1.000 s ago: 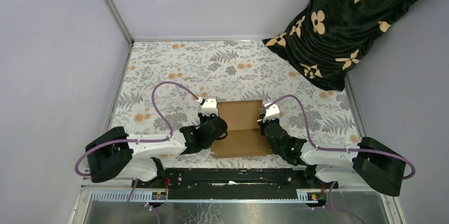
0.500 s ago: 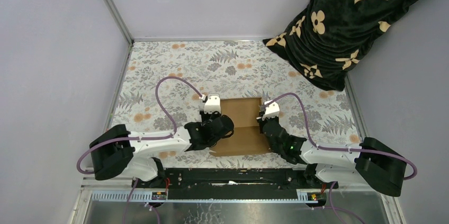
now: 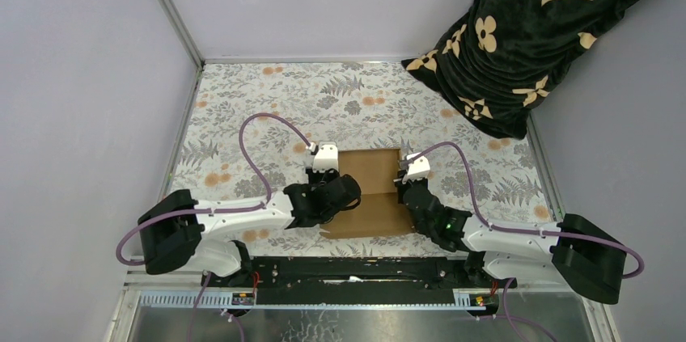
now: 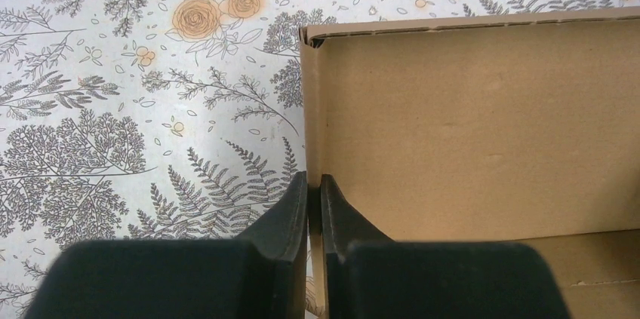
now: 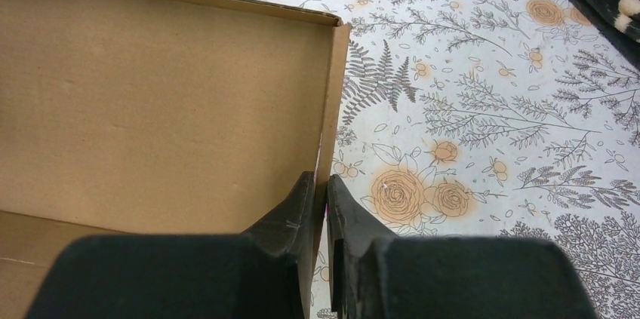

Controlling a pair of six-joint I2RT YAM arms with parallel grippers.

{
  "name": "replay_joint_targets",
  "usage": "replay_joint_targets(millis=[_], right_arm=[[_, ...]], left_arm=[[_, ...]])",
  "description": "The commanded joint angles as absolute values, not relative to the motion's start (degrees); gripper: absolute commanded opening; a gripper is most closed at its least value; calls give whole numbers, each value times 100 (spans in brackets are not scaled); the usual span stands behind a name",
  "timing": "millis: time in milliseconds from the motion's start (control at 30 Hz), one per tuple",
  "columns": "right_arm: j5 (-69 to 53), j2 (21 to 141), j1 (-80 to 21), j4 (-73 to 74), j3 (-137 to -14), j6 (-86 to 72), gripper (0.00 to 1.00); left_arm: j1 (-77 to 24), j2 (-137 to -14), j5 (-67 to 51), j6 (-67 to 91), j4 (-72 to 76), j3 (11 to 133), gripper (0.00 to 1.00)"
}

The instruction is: Fold the paper box

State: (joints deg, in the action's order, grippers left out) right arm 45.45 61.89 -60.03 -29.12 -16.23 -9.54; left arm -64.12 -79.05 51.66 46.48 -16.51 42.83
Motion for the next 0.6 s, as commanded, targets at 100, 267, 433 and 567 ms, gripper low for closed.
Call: replay_joint_targets(millis=[100, 267, 433, 567], right_arm=[[5220, 5784, -6003, -2731, -1729, -880, 0], [5259, 5755, -6003, -2676, -1744, -935, 0], [5251, 5845, -6003, -2634, -1812, -975, 0], [5229, 5993, -5995, -2510, -1949, -984, 0]], left_arm=[[-6381, -7606, 5889, 4770, -2903, 4569, 3], [-6381, -7558, 5994, 4888, -3169, 4647, 3], [-6381, -7879, 6012, 4959, -3365, 4837, 1], [-6369, -8259, 5949, 4914, -3328, 5063, 0]])
